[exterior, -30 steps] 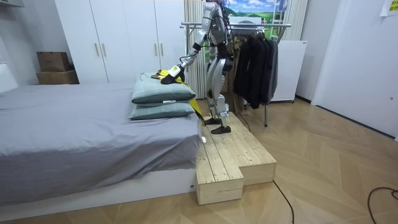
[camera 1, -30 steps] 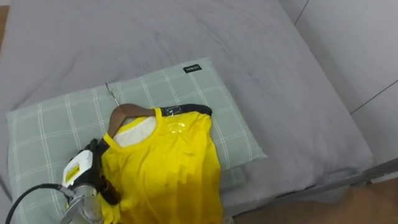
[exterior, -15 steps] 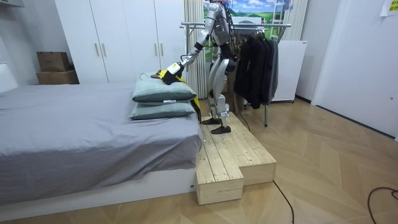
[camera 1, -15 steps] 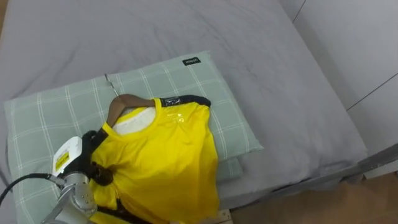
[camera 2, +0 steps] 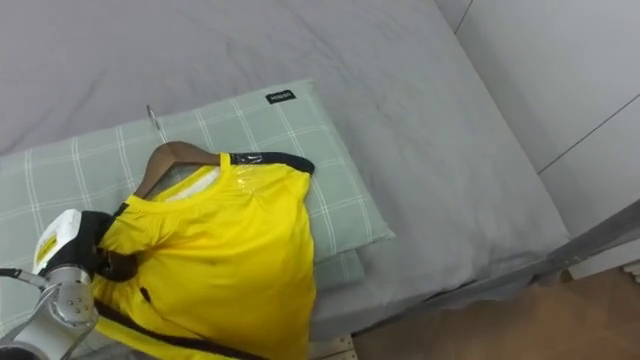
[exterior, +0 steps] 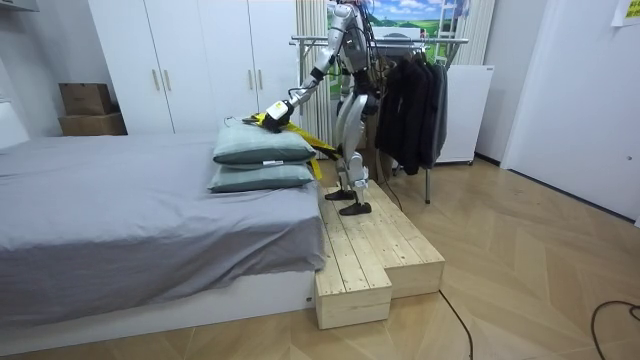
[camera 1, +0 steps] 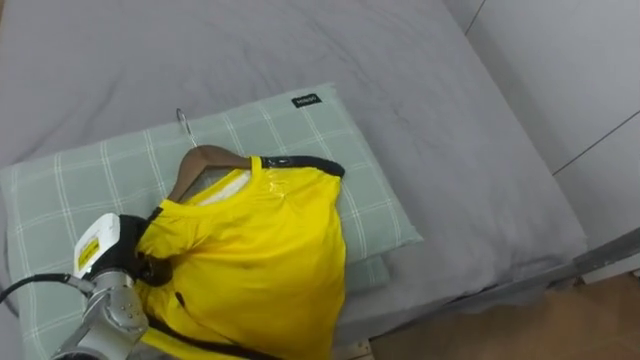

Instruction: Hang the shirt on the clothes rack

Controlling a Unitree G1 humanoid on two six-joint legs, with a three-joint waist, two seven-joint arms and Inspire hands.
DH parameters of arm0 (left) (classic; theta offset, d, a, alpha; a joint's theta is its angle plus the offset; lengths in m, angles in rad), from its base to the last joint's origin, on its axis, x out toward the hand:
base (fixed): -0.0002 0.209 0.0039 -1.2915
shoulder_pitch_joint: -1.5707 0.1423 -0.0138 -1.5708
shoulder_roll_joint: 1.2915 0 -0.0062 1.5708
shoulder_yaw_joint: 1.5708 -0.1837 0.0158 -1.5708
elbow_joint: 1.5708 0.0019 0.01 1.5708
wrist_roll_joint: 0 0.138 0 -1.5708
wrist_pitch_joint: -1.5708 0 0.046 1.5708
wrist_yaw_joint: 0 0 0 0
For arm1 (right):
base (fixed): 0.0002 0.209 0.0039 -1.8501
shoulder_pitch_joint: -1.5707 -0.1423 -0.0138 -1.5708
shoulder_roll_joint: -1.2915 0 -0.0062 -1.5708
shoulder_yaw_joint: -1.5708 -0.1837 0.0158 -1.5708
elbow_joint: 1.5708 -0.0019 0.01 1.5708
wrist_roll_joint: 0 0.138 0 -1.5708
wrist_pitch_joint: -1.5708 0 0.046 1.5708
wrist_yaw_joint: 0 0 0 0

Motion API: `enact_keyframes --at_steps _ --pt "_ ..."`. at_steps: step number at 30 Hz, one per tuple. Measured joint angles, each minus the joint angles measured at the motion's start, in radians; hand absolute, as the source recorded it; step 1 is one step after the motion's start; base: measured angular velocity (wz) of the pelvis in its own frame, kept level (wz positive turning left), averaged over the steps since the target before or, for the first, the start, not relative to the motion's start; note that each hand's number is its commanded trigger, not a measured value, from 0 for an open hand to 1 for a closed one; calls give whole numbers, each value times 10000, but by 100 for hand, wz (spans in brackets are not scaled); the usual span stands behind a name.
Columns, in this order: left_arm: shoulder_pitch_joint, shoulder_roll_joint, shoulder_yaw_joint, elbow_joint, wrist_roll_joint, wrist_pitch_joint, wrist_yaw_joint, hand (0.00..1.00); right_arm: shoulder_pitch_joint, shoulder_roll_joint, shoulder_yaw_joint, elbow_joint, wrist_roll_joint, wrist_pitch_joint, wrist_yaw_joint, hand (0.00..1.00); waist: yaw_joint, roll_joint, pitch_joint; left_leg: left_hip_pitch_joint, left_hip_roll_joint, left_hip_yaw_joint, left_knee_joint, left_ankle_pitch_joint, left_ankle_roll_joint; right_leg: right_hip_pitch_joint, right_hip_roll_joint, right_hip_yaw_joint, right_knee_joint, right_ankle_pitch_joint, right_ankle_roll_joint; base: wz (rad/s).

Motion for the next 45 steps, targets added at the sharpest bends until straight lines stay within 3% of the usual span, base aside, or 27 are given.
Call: enact_keyframes --at_steps 12,15,17,20,31,39,45 --pt "270 -48 -80 1 134 22 -254 100 167 -20 -74 6 -125 -133 202 0 5 18 -22 933 -2 56 -457 19 8 865 39 82 -317 -15 19 -1" --pt "434 -73 -69 1 426 21 -255 100 386 -34 -84 13 -156 -189 291 0 106 63 -86 1268 -2 80 -662 46 9 1168 52 74 -483 -4 26 -1" --pt "714 -144 -65 0 513 21 -255 100 481 -60 -87 28 -218 -237 318 0 118 217 -264 1499 4 89 -848 53 7 1402 82 87 -693 21 40 -4" --pt "972 -261 -59 1 609 21 -256 100 587 -81 -87 56 -282 -302 399 0 127 372 -351 1968 -14 126 -1159 95 -2 1737 63 126 -770 22 44 -5" --pt "1768 -353 0 -668 1477 3 -299 100 1278 -226 -1055 10 -643 -494 495 0 101 824 -368 3160 -6 25 -1734 155 -48 3038 83 0 -1424 4 61 2" --pt "2315 -341 4 -1470 1883 -81 -295 100 1867 -338 -1384 30 -621 -677 538 0 156 1018 -390 3790 -11 33 -2042 170 -48 3608 195 8 -1708 7 84 0" --pt "3177 -331 20 -2762 2054 -190 -289 100 2093 -403 -1746 79 -500 -672 677 0 134 1188 -469 4587 -20 5 -2426 167 -51 4327 226 30 -1869 -162 134 1"
